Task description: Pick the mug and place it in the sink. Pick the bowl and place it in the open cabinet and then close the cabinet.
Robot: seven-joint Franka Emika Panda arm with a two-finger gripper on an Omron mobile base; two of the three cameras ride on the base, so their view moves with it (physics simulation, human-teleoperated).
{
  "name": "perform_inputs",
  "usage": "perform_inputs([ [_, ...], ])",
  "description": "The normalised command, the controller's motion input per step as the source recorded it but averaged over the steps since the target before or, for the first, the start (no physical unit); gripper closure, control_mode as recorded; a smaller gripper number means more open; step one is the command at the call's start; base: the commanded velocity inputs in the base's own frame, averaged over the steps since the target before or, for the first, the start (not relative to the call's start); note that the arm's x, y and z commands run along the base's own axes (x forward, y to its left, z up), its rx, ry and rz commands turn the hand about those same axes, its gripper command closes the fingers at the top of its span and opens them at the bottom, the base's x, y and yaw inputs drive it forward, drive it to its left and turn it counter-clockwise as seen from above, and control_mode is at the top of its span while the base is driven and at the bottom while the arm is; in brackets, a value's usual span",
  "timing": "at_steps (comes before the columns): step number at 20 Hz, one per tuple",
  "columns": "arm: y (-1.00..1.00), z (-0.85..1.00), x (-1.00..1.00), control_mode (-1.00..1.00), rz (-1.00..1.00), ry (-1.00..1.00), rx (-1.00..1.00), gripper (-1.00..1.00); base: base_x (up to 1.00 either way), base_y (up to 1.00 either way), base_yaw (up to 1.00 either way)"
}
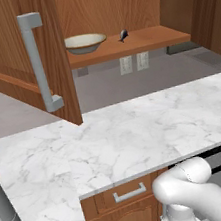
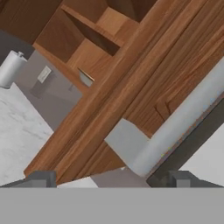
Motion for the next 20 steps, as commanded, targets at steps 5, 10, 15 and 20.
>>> perform_inputs([
  [5, 0.16, 0.0, 0.21, -1.0, 0.0, 0.0, 0.0, -1.0, 0.0, 0.0, 0.0],
  [10, 0.19, 0.0, 0.22, -1.0, 0.0, 0.0, 0.01, -1.0, 0.0, 0.0, 0.0],
  [15, 0.25, 0.0, 0.25, -1.0, 0.0, 0.0, 0.0, -1.0, 0.0, 0.0, 0.0],
  [20, 0.64, 0.0, 0.12, -1.0, 0.0, -0.01, 0.0, -1.0, 0.0, 0.0, 0.0],
])
